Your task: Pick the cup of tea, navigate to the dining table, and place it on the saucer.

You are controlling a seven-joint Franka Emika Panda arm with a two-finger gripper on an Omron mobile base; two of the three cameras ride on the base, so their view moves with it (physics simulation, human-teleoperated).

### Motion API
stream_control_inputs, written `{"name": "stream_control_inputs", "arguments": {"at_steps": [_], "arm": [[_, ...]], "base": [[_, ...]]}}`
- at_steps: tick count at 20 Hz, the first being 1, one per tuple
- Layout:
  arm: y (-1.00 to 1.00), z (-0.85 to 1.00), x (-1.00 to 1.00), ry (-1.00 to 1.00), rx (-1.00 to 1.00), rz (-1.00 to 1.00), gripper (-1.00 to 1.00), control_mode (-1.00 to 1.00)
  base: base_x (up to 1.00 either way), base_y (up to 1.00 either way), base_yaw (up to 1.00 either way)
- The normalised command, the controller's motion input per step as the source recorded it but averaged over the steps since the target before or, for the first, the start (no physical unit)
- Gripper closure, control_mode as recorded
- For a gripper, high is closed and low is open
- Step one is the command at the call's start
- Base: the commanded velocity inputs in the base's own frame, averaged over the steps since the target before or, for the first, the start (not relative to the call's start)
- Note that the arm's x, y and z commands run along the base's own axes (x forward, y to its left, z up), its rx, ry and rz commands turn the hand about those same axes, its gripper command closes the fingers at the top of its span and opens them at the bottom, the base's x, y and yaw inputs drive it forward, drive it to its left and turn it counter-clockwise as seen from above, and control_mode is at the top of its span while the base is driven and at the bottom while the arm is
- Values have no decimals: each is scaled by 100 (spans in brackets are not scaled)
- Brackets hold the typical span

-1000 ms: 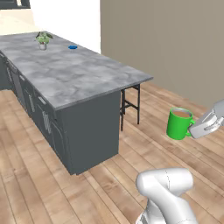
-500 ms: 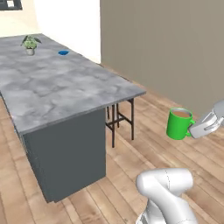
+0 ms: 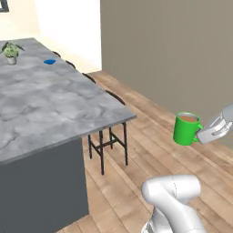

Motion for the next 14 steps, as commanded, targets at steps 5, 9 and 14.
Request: {"name": "stream_control_inputs", "arguments": {"at_steps": [5,9,14], "arm": [[0,0,0,0,0,0,100,100],[0,0,0,0,0,0,100,100],[0,0,0,0,0,0,100,100]], "base": [[100,-89,11],[100,-90,10],[100,-80,12]]}}
